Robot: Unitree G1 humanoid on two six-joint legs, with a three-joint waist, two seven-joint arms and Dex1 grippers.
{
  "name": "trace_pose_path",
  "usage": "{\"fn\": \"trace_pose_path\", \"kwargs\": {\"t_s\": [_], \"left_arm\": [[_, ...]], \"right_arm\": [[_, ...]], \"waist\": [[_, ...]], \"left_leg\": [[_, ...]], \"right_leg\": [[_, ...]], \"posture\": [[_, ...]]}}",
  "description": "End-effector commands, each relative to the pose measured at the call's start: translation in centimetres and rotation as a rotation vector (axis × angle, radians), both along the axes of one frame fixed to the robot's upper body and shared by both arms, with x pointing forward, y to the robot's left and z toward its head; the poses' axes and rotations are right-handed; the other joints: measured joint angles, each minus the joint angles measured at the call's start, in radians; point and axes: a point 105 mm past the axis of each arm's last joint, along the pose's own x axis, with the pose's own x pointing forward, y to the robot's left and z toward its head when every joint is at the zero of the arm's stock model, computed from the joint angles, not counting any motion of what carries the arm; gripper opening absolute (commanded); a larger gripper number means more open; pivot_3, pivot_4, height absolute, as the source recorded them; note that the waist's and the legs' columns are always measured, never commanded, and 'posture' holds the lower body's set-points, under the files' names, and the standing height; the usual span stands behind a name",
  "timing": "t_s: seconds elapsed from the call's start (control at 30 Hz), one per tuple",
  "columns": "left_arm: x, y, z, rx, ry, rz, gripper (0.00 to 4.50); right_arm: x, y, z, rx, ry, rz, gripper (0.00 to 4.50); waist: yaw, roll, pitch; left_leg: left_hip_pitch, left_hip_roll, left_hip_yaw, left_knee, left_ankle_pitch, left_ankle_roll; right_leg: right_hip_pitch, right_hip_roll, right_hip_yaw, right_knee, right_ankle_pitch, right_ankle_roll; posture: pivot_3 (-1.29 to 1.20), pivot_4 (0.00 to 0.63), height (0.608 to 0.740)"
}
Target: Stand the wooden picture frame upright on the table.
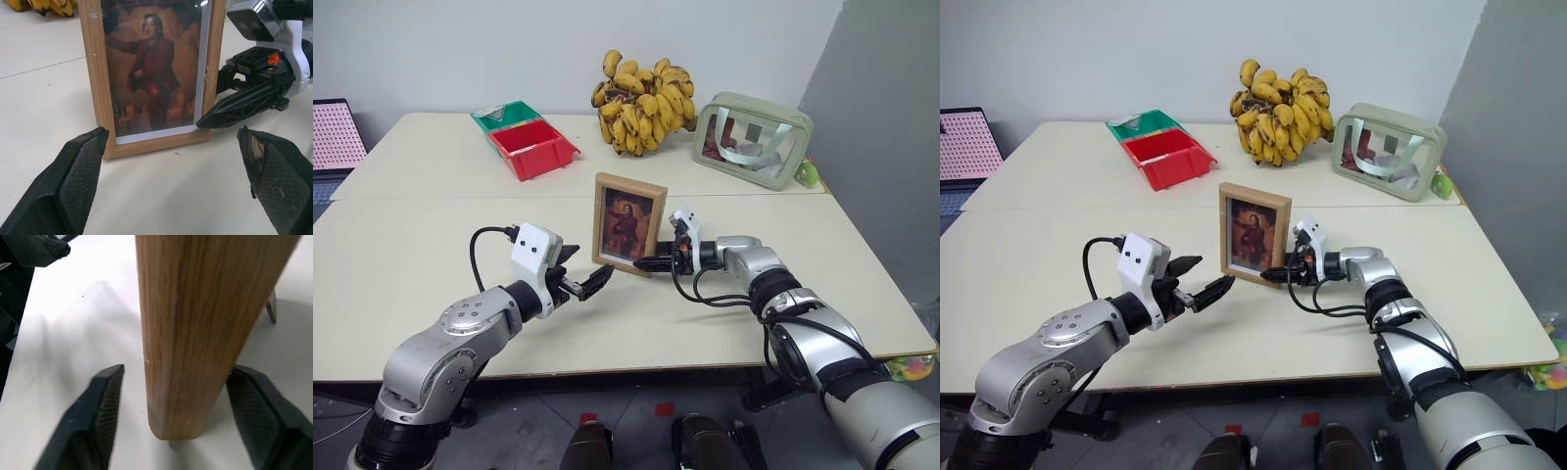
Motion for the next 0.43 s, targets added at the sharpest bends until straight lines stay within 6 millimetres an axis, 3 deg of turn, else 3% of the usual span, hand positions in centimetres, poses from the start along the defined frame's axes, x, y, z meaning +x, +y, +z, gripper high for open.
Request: {"fn": "trace_pose_path", "kwargs": {"t_s": [0.03, 0.13, 0.2, 0.33, 0.43], "left_arm": [[0.3, 1.1, 1.1, 0.014, -0.032, 0.018, 4.50], [0.6, 2.7, 1.6, 0.004, -0.005, 0.038, 4.50], [0.8, 3.6, 1.9, 0.000, 0.004, 0.046, 4.50], [1.0, 5.6, 3.1, 0.004, 0.042, 0.018, 4.50], [1.1, 5.9, 4.1, 0.008, 0.060, -0.027, 4.50]], "right_arm": [[-0.5, -3.6, -0.3, -0.090, -0.075, -0.003, 4.29], [-2.9, -8.1, -0.7, -0.250, -0.141, -0.040, 4.45], [-4.6, -8.9, 0.7, -0.243, -0.164, -0.074, 4.45], [-6.6, -6.7, 5.9, -0.103, -0.173, -0.216, 4.45], [-7.6, -4.8, 7.8, -0.046, -0.148, -0.250, 4.45]], "waist": [[0.004, 0.000, 0.000], [0.020, 0.000, 0.000], [0.023, 0.001, 0.000], [0.002, 0.001, 0.000], [-0.010, 0.001, 0.000]], "left_leg": [[0.000, 0.000, 0.000, 0.000, 0.000, 0.000], [-0.003, -0.001, -0.002, 0.000, 0.000, 0.000], [-0.005, -0.002, 0.000, 0.000, 0.000, 0.000], [-0.004, 0.001, 0.000, 0.000, 0.000, 0.000], [-0.002, 0.002, -0.002, 0.000, 0.000, 0.000]], "right_leg": [[0.000, 0.000, 0.000, 0.000, 0.000, 0.000], [0.000, -0.001, -0.002, -0.002, -0.001, 0.001], [-0.002, -0.003, -0.001, -0.002, -0.001, 0.002], [-0.005, -0.001, -0.001, 0.001, -0.001, 0.001], [-0.009, 0.000, -0.002, 0.003, 0.000, -0.001]], "posture": [[0.00, 0.150, 0.740], [0.00, 0.150, 0.740], [0.00, 0.150, 0.740], [0.00, 0.150, 0.740], [0.00, 0.150, 0.740]]}}
